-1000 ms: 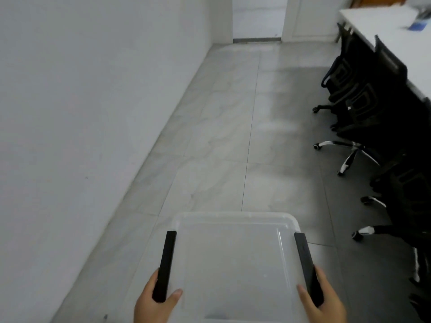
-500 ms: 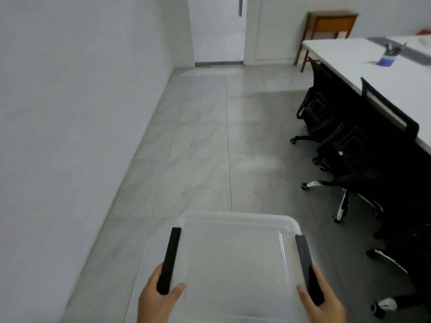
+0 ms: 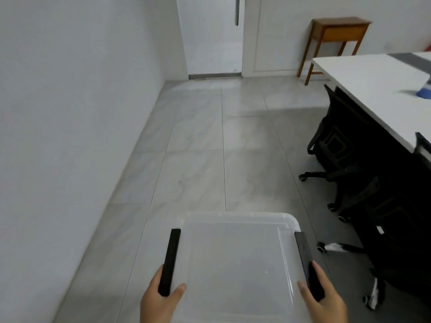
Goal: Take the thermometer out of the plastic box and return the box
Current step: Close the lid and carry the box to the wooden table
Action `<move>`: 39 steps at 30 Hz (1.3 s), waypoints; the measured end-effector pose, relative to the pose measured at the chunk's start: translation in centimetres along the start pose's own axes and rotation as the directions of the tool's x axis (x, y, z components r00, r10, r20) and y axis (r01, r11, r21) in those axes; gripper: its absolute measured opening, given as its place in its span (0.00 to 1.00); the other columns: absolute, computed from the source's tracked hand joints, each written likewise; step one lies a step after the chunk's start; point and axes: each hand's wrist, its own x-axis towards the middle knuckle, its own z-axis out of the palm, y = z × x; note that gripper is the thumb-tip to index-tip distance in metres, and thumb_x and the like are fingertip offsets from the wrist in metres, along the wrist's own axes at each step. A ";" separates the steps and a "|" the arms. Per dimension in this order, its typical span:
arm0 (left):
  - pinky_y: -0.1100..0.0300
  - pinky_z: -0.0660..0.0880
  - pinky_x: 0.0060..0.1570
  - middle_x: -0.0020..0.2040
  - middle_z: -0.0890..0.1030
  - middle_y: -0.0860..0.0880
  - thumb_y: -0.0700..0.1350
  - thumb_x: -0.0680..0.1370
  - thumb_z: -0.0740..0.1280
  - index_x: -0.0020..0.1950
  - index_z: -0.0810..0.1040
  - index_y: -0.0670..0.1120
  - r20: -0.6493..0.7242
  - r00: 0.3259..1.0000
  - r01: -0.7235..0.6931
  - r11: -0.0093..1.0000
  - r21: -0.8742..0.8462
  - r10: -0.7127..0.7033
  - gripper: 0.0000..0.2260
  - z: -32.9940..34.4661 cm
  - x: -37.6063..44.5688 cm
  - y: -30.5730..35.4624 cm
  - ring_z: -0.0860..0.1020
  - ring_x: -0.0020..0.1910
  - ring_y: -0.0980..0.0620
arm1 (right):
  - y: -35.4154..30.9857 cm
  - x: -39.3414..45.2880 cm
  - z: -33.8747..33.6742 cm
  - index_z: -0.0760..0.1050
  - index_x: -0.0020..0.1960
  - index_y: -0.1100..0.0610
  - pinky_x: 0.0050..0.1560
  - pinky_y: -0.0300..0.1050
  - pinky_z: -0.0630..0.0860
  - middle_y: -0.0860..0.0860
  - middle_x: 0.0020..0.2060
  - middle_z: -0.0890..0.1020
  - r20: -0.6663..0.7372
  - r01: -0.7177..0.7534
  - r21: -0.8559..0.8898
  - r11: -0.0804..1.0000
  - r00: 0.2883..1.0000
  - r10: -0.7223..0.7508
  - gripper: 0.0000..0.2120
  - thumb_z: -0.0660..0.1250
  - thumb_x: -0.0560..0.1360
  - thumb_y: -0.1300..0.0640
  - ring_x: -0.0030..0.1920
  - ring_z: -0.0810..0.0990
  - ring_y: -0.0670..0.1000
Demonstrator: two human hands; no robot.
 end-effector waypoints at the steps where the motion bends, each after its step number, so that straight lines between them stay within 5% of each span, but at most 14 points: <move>1: 0.50 0.67 0.61 0.57 0.78 0.39 0.34 0.64 0.74 0.63 0.71 0.39 0.004 1.000 0.014 1.000 0.013 -0.014 0.28 1.0 2.2 1.1 0.75 0.56 0.41 | -0.8 2.6 0.8 0.70 0.63 0.58 0.63 0.52 0.68 0.61 0.61 0.76 0.012 -0.007 -0.015 1.000 1.000 0.007 0.26 0.71 0.66 0.66 0.60 0.75 0.61; 6: 0.54 0.70 0.50 0.47 0.80 0.41 0.52 0.49 0.79 0.56 0.76 0.42 0.163 0.985 0.048 0.999 0.009 -0.049 0.38 5.2 14.1 6.6 0.76 0.46 0.41 | -5.2 15.2 6.1 0.70 0.62 0.61 0.62 0.49 0.66 0.63 0.60 0.76 0.070 0.023 -0.070 0.997 0.997 -0.018 0.27 0.72 0.64 0.67 0.61 0.74 0.60; 10: 0.49 0.69 0.59 0.53 0.79 0.36 0.36 0.64 0.74 0.60 0.73 0.37 0.054 0.995 0.080 0.997 -0.007 -0.080 0.25 9.0 25.2 14.0 0.75 0.50 0.39 | -13.5 26.2 9.8 0.69 0.64 0.60 0.62 0.51 0.67 0.61 0.61 0.76 0.049 -0.042 -0.036 0.998 0.998 0.044 0.27 0.71 0.66 0.66 0.60 0.74 0.61; 14: 0.52 0.68 0.59 0.54 0.78 0.38 0.32 0.65 0.72 0.61 0.73 0.37 -0.015 1.000 0.027 1.000 0.006 -0.027 0.25 13.3 35.3 22.9 0.72 0.47 0.45 | -21.0 36.0 12.8 0.69 0.64 0.58 0.65 0.53 0.66 0.61 0.62 0.76 -0.015 -0.069 -0.004 0.998 0.998 0.069 0.27 0.71 0.67 0.65 0.60 0.74 0.61; 34: 0.49 0.70 0.59 0.52 0.79 0.38 0.34 0.64 0.74 0.59 0.73 0.37 0.146 0.989 -0.014 0.995 0.094 0.000 0.24 40.9 81.6 56.5 0.76 0.49 0.42 | -46.5 90.1 21.0 0.69 0.64 0.60 0.63 0.52 0.67 0.61 0.56 0.78 -0.072 -0.136 0.072 0.988 0.987 0.142 0.27 0.71 0.66 0.65 0.59 0.75 0.61; 39: 0.51 0.70 0.57 0.53 0.79 0.37 0.34 0.64 0.74 0.59 0.74 0.37 0.134 0.991 -0.006 0.992 0.128 -0.011 0.24 49.3 93.3 64.4 0.76 0.48 0.42 | -50.9 103.5 24.2 0.70 0.63 0.61 0.62 0.52 0.68 0.60 0.56 0.78 -0.104 -0.246 0.066 0.967 0.962 0.252 0.26 0.71 0.66 0.64 0.58 0.76 0.61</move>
